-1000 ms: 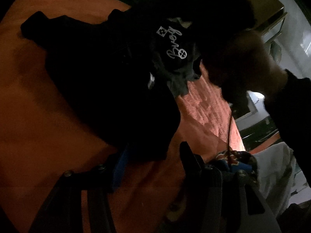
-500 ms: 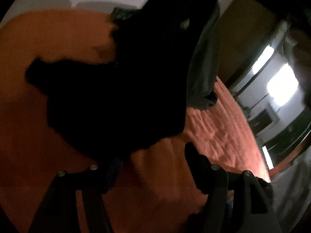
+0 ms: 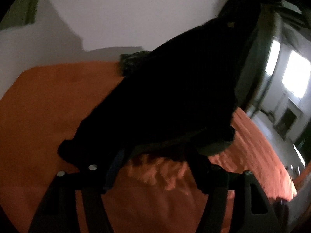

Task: Fold clothes

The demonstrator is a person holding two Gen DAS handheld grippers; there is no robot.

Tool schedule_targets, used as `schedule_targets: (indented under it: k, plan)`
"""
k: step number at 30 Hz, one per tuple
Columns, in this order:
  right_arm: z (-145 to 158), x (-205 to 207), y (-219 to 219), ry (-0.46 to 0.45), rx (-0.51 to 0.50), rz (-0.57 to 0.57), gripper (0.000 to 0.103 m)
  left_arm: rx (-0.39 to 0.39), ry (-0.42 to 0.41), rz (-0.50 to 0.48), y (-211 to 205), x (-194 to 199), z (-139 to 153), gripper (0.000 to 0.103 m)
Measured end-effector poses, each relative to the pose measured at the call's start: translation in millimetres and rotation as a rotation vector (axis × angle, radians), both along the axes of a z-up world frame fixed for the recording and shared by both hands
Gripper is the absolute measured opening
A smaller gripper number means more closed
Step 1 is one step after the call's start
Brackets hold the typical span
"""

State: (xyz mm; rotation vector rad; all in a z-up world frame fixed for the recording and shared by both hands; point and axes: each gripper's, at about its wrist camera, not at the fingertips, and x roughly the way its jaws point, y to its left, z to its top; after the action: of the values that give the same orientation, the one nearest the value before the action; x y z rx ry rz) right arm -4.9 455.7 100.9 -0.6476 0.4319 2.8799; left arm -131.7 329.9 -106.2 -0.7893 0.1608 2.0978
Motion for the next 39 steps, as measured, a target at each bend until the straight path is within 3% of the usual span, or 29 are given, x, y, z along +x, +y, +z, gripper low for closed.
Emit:
schedule_targets:
  k: [5, 9, 12, 13, 14, 15, 16, 17, 20, 24, 25, 28, 29, 39]
  plan:
    - [0.9, 21.3, 15.8, 0.001, -0.031, 0.018, 0.003, -0.056, 0.123, -0.035, 28.4, 22.9, -1.6, 0.077]
    - [2.6, 39.8, 26.4, -0.001, -0.040, 0.014, 0.003, -0.058, 0.160, -0.011, 40.3, 26.5, 2.3, 0.077]
    - [4.3, 54.2, 35.0, 0.010, -0.038, 0.006, 0.003, -0.011, 0.231, -0.002, 34.6, 33.3, 13.3, 0.075]
    - [4.2, 57.8, 38.4, 0.014, -0.036, 0.001, 0.003, 0.012, 0.240, 0.002, 29.8, 33.0, 18.1, 0.069]
    - [4.8, 62.5, 41.8, 0.018, -0.033, -0.007, 0.003, 0.035, 0.246, 0.006, 24.6, 32.2, 23.1, 0.053]
    - [5.5, 66.9, 45.1, 0.022, -0.032, -0.015, 0.003, 0.057, 0.252, 0.009, 19.4, 31.4, 28.1, 0.044]
    - [5.9, 70.3, 48.3, 0.025, -0.033, -0.023, 0.003, 0.064, 0.244, 0.094, 15.1, 28.4, 31.7, 0.027]
    - [5.7, 72.8, 52.0, 0.026, -0.037, -0.029, 0.003, 0.097, 0.212, 0.112, 7.9, 21.8, 37.0, 0.009]
    - [5.2, 75.3, 57.9, 0.023, -0.049, -0.037, 0.003, 0.171, 0.175, 0.123, -7.2, 11.3, 50.9, 0.004]
    - [7.1, 73.7, 58.5, 0.019, -0.052, -0.027, 0.003, 0.195, 0.148, 0.113, -21.0, 7.1, 62.6, 0.005]
    - [7.9, 73.3, 59.1, 0.019, -0.051, -0.026, 0.003, 0.190, 0.136, 0.099, -24.6, 8.0, 61.2, 0.011]
    - [7.3, 73.2, 63.4, 0.015, -0.061, -0.029, 0.003, 0.146, 0.138, 0.057, -27.4, 17.3, 53.5, 0.060]
    - [6.7, 73.4, 64.9, 0.016, -0.064, -0.031, 0.003, 0.126, 0.146, 0.043, -26.6, 21.7, 50.3, 0.066]
    - [-5.1, 69.0, 70.4, -0.019, -0.082, -0.035, 0.003, -0.074, 0.237, -0.109, -13.6, 71.2, 18.1, 0.073]
